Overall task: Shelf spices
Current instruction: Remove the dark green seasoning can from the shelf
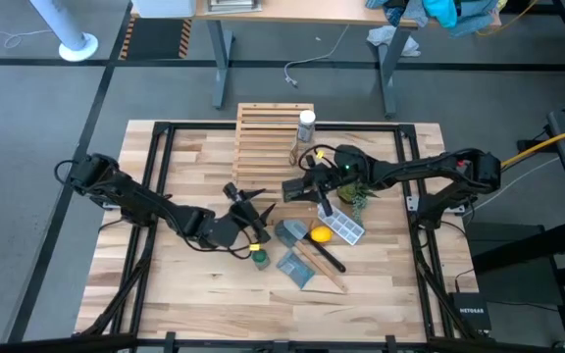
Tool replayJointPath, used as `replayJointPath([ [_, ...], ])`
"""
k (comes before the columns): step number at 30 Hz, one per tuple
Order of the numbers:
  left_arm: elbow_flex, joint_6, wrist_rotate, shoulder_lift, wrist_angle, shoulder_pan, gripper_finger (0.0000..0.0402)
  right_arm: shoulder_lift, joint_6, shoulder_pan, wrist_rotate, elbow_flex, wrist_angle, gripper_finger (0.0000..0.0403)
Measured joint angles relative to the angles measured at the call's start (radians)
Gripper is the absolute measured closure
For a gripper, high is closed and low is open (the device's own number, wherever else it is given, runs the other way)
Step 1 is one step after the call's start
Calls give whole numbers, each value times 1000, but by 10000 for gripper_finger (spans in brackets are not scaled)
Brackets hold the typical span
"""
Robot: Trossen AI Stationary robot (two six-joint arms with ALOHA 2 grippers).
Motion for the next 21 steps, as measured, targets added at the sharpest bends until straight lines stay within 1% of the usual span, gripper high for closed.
replayJointPath([
  [5, 0, 46, -115, -53, -8, -81, 185, -40, 24, 65, 82, -2, -40, 282],
  [8, 0, 35, -203, -81, -62, -147, 185, -77, 24, 121, 150, -2, -100, 282],
  [11, 0, -43, -289, -99, -160, -218, 185, -113, 24, 199, 233, -2, -140, 282],
  [14, 0, -141, -365, -103, -243, -285, 185, -146, 24, 287, 304, -2, -133, 282],
  [18, 0, -246, -394, -103, -325, -356, 185, -167, 45, 420, 424, -2, -126, 282],
  [21, 0, -305, -402, -103, -373, -395, 185, -167, 74, 537, 554, -2, -126, 282],
])
